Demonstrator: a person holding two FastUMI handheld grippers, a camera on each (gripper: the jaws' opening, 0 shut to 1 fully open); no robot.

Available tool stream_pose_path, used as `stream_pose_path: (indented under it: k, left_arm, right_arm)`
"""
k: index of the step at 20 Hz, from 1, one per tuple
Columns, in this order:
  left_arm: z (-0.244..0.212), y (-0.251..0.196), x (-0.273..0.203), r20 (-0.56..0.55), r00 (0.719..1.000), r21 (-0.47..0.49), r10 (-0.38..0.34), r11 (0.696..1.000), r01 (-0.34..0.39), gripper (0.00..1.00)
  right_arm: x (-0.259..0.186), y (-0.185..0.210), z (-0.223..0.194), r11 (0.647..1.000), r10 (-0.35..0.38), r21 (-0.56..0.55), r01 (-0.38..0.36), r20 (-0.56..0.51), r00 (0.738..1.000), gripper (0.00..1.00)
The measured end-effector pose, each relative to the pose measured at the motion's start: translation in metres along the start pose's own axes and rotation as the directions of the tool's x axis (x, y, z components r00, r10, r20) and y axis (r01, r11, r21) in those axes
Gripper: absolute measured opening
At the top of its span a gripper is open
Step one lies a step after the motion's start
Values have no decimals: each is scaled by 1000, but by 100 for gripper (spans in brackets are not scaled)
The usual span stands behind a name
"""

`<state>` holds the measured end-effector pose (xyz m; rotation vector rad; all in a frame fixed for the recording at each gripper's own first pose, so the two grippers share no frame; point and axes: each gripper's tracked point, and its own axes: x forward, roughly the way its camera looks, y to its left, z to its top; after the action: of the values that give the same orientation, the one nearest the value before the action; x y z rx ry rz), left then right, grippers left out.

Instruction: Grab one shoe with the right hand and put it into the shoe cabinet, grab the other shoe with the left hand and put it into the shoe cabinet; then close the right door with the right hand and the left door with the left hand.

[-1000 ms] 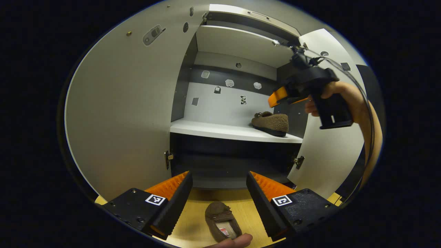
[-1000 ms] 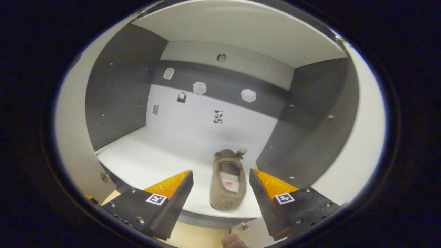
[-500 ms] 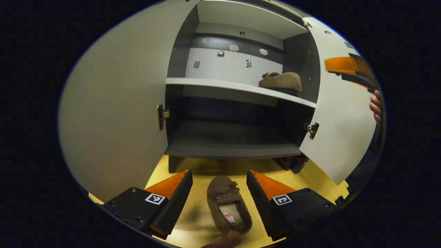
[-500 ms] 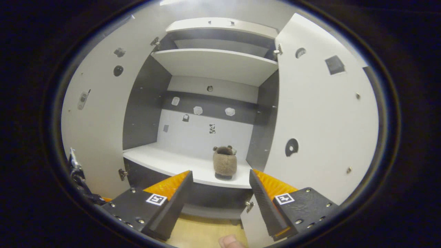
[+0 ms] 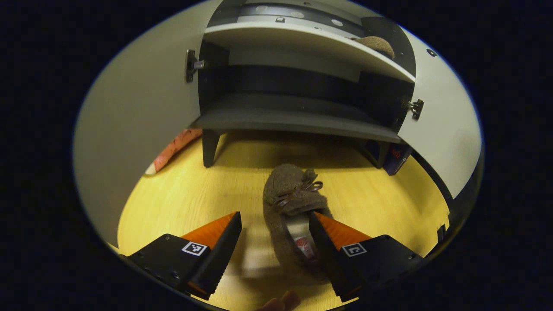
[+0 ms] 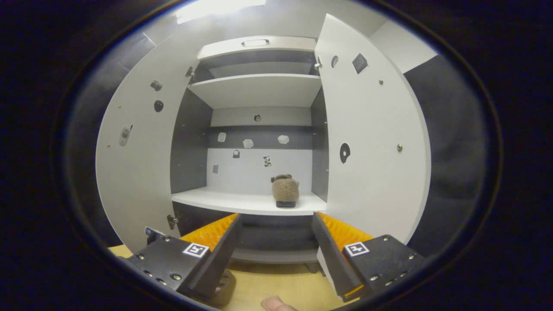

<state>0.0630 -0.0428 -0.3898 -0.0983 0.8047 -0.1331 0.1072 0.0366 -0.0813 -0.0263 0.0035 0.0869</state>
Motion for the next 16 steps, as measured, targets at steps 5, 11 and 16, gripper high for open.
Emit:
stream_pose_path:
  k: [5,11,16]
  left_arm:
    - [-17,-7,22,-99,992,14,-82,996,84,43]
    - [-8,5,23,-70,997,21,-42,999,44,3]
    - [38,-2,-14,91,995,80,-42,996,35,1]
  right_arm:
    - [3,6,-13,998,42,52,-43,17,999,98]
    - [6,3,-35,997,48,65,-46,-32,998,99]
    - [8,-5,-45,998,30,63,-26,-67,997,98]
